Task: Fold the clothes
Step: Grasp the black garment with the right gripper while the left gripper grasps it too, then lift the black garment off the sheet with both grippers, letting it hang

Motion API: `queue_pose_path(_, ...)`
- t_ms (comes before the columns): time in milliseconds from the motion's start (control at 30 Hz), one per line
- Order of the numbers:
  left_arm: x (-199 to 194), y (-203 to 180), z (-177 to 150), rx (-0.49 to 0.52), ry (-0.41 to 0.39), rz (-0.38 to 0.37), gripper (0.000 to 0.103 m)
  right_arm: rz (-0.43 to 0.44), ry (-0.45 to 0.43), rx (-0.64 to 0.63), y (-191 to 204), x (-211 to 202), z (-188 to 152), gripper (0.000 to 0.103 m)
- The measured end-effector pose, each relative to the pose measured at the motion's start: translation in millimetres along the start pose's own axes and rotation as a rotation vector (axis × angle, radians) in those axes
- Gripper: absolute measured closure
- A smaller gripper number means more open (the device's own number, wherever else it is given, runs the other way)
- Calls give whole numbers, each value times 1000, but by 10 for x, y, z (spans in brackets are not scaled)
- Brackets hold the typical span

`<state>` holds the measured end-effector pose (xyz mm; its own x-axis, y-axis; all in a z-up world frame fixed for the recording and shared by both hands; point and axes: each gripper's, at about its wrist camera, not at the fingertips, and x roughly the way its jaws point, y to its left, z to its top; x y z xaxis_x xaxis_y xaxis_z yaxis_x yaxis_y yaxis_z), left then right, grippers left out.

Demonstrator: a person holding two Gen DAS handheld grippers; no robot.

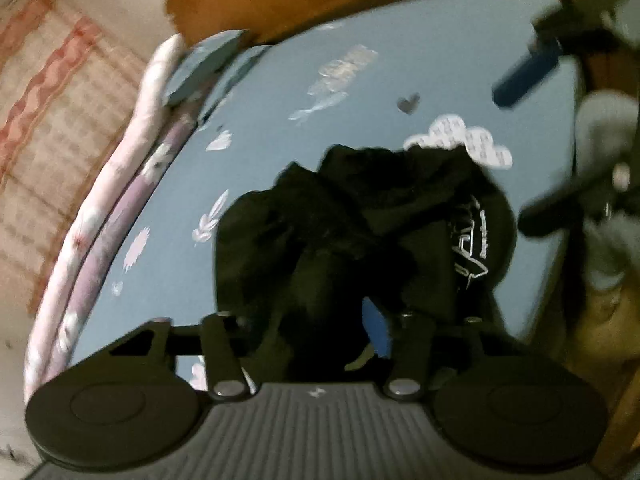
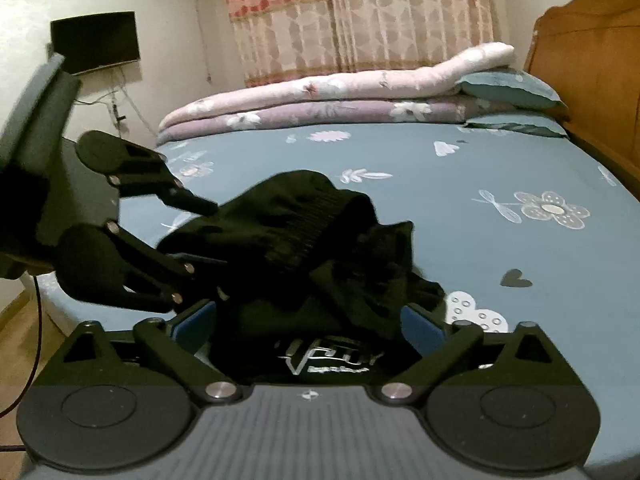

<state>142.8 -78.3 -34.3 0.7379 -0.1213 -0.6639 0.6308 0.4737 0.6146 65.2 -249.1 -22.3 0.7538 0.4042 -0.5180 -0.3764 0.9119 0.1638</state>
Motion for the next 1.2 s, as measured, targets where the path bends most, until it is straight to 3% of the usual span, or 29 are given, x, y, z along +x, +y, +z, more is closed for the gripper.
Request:
queue_pose_path(200, 356, -254, 24, 268, 26, 138, 58, -16, 22, 26, -182, 125, 5, 7)
queue_pose_path(267, 422, -339, 11, 363, 22, 186, 69, -18, 29, 29, -220, 171, 5, 10)
queue_pose_path(300, 428, -334, 22, 365, 14, 210, 80, -19, 33, 30, -239, 194, 5, 16)
queue_pose_path(333, 409, -280, 39, 329, 1, 218, 86, -16, 35, 28, -260, 216, 14, 17)
queue_pose_path(400, 321, -57, 58, 198, -32, 207, 87, -9, 40, 24, -302, 258, 35, 24)
queue_pose_path(567, 226, 407, -61, -6, -52, 192, 87, 9, 41, 5, -399, 378, 113, 26)
queue_pose_path(833, 276, 731, -336, -156, -53, 122, 84, 45, 54, -73, -553, 859, 269, 31)
queue_pose_path(933, 283, 829, -420, -200, -64, 97, 82, 72, 90, -96, -584, 1058, 300, 46)
queue_pose_path(967, 286, 838, -443, -205, -67, 96, 82, 79, 105, -105, -589, 1112, 305, 61)
queue_pose_path(1000, 291, 848, -469, -212, -70, 95, 82, 86, 114, -113, -582, 1138, 308, 67)
queue_pose_path(1200, 400, 838, -596, -201, -69, 78, 73, 109, 124, -139, -573, 1173, 350, 64)
